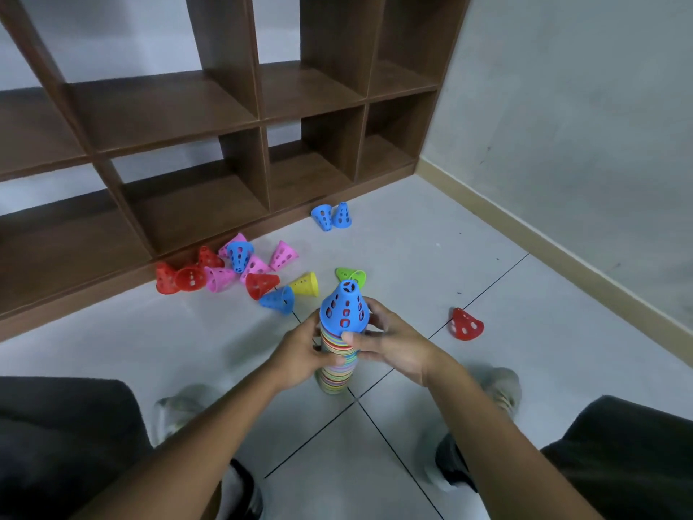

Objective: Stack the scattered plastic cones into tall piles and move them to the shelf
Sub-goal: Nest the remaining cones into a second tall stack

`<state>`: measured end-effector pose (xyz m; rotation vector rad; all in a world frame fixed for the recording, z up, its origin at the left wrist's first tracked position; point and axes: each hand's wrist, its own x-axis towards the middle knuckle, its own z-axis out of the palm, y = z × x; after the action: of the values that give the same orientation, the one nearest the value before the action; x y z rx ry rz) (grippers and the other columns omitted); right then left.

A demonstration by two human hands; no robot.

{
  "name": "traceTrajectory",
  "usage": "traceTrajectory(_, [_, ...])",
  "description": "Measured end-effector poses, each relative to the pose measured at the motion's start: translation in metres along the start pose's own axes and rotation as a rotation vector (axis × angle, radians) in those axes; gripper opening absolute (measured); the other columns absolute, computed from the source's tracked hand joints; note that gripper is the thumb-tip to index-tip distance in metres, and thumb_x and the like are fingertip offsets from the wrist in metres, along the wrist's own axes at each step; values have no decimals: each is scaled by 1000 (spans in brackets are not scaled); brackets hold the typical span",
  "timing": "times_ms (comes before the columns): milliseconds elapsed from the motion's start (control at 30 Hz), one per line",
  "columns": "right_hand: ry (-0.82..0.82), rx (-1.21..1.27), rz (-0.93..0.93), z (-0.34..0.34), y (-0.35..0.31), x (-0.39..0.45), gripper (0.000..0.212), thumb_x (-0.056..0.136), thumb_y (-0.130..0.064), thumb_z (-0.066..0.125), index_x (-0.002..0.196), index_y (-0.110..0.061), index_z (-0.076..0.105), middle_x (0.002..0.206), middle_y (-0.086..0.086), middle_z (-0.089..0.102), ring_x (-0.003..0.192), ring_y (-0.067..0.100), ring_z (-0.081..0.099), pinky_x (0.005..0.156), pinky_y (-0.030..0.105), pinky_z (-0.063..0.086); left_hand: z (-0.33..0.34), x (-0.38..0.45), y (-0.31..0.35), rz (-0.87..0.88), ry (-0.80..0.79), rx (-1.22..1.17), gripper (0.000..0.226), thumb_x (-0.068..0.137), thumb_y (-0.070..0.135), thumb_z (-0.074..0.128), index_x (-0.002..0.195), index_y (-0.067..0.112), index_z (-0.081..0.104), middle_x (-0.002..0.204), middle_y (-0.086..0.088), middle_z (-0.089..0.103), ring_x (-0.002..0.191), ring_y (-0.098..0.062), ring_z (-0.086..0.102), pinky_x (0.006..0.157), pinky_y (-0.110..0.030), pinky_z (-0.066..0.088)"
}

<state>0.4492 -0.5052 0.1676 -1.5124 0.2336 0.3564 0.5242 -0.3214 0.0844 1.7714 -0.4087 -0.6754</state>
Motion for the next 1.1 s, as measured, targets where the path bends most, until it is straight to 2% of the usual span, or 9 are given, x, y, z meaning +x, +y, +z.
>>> traceTrajectory(100, [25, -2, -9, -20, -2, 0, 55, 87, -15, 75, 135, -29, 52, 130, -1, 62, 116, 17, 65, 96, 35, 55, 14, 19, 5, 24, -13, -12, 86, 56, 35, 86, 135, 32, 52, 125, 8, 68, 117, -17, 64, 96, -46, 55])
traceTrajectory(200, [20, -21, -10, -46, -4, 6, 55, 88, -17, 74, 136, -31, 51, 132, -5, 61, 118, 15, 64, 98, 36, 54, 29, 41, 6, 47, 7, -21, 77, 57, 33, 85, 126, 47, 54, 122, 9, 69, 114, -17, 66, 96, -49, 55])
traceTrajectory(333, [-16, -60, -14, -84, -8, 23, 62, 89, -18, 73, 143, -34, 45, 135, -6, 60, 121, 11, 61, 91, 28, 56, 50, 73, 8, 51, 61, -68, 81, 56, 33, 84, 129, 40, 53, 117, 7, 71, 109, -15, 68, 96, -47, 55])
traceTrajectory(500, [-79, -80, 5, -128, -20, 46, 64, 89, -18, 73, 143, -39, 45, 134, -4, 62, 120, 13, 62, 98, 33, 53, 71, 110, 20, 48, 116, -84, 74, 55, 34, 85, 121, 48, 54, 113, 19, 71, 104, -15, 71, 93, -40, 57])
traceTrajectory(600, [-103, -76, 10, -150, -25, 57, 64, 90, -16, 72, 143, -38, 45, 136, -2, 61, 122, 15, 61, 99, 34, 53, 82, 126, 29, 44, 159, -70, 77, 60, 24, 86, 131, 33, 55, 112, 19, 71, 101, -9, 71, 93, -38, 57])
traceTrajectory(700, [-130, -72, 20, -170, -31, 66, 61, 89, -16, 72, 141, -37, 47, 136, -6, 60, 122, 15, 61, 104, 39, 50, 86, 140, 38, 45, 165, -32, 74, 67, 16, 88, 132, 29, 56, 112, 15, 72, 98, -4, 70, 91, -33, 58])
traceTrajectory(900, [-222, -135, 76, -194, -38, 78, 60, 89, -20, 74, 141, -34, 48, 139, -8, 57, 125, 12, 59, 105, 38, 46, 65, 151, 34, 10, 77, 170, 79, 66, 25, 93, 123, 56, 47, 115, 10, 67, 92, -11, 71, 78, -23, 58])
traceTrajectory(1000, [-264, -186, 105, -202, -39, 85, 61, 84, -28, 74, 139, -37, 50, 139, -8, 58, 127, 11, 57, 108, 39, 44, 52, 155, 27, -77, 51, 265, 87, 58, 25, 97, 119, 56, 43, 107, 10, 63, 92, -16, 68, 74, -18, 54])
traceTrajectory(1100, [-279, -145, 169, -221, -28, 87, 68, 79, -32, 78, 140, -42, 48, 142, -6, 53, 130, 11, 54, 109, 39, 44, 41, 165, 22, -123, 108, 345, 82, 55, 27, 93, 121, 46, 48, 104, 7, 64, 89, -20, 68, 78, -29, 57])
